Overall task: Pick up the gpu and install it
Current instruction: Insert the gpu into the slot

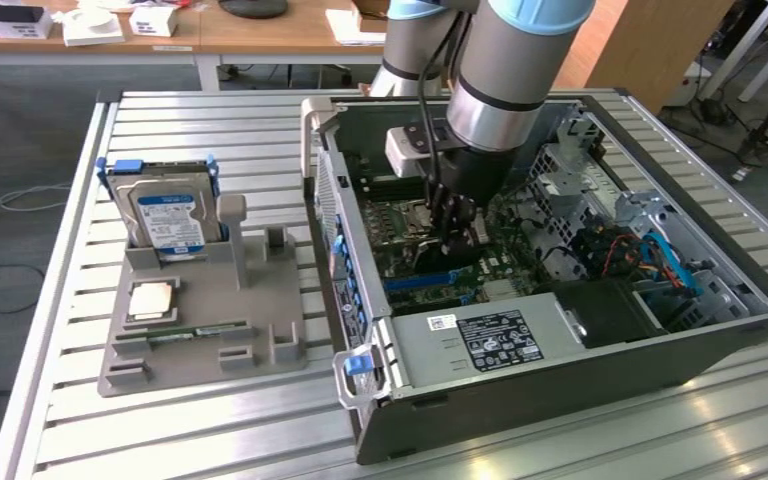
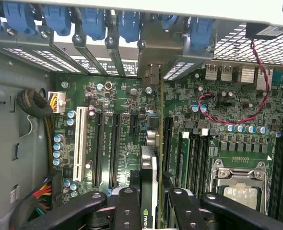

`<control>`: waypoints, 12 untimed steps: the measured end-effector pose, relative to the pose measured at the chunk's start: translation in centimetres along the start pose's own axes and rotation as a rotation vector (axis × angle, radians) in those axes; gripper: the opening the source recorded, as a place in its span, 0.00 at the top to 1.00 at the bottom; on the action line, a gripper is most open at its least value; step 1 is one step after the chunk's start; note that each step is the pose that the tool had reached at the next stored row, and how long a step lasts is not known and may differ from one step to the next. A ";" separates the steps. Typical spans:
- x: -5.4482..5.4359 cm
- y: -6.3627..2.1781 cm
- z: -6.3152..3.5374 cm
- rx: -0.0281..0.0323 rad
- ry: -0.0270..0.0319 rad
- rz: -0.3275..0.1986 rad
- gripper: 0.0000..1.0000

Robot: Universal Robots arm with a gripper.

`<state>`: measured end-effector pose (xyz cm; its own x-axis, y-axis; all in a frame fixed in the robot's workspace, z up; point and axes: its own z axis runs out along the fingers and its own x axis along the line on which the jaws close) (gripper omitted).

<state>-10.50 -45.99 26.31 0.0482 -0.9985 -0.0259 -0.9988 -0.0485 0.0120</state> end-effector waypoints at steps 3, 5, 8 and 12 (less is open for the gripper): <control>0.0 0.04 0.00 0.0007 0.0002 0.000 0.73; 0.0 0.04 0.00 0.0009 0.0001 0.000 0.73; 0.0 0.05 0.02 0.0014 0.0002 0.000 0.73; 0.0 0.05 0.09 0.0015 0.0002 0.000 0.73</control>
<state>-10.54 -45.99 26.23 0.0482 -0.9985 -0.0257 -0.9988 -0.0485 0.0105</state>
